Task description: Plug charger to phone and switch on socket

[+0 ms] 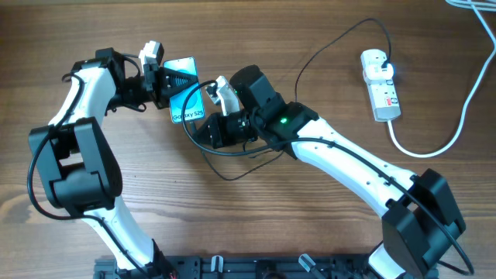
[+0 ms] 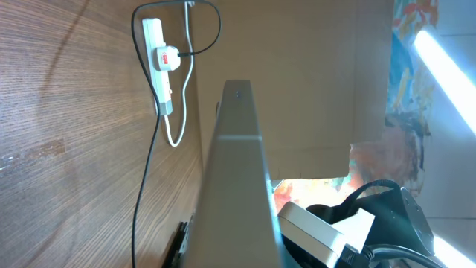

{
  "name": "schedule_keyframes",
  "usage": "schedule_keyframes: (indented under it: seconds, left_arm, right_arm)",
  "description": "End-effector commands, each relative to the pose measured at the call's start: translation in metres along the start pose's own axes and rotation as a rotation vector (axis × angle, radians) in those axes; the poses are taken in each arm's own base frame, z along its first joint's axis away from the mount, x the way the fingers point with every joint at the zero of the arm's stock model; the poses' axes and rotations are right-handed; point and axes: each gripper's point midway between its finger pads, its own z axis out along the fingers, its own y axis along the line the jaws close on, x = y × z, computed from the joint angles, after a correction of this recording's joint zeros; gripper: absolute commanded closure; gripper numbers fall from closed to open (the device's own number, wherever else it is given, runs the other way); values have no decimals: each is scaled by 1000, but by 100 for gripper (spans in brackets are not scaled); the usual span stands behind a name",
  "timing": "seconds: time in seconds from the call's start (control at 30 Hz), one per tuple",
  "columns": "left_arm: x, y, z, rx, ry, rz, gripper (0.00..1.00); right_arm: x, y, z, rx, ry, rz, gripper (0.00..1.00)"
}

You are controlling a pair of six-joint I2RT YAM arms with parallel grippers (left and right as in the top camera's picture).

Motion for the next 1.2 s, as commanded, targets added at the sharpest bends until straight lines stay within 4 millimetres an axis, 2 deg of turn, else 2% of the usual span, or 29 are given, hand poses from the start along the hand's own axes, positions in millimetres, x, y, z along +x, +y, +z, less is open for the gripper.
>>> schedule_keyframes:
  seconds: [0.0,0.23,1.17]
  left_arm:
    - [-1,-11,-1,33,-8,22,96]
    - [-2,-11,-1,33,-8,32,96]
    - [-1,-12,-1,34,-8,16,96]
  right_arm:
    - [0,16,-5,-53,8,-19,95]
    - [3,21,-5,-82,26,-19,95]
    - [-9,9,-5,-10,-39,27,95]
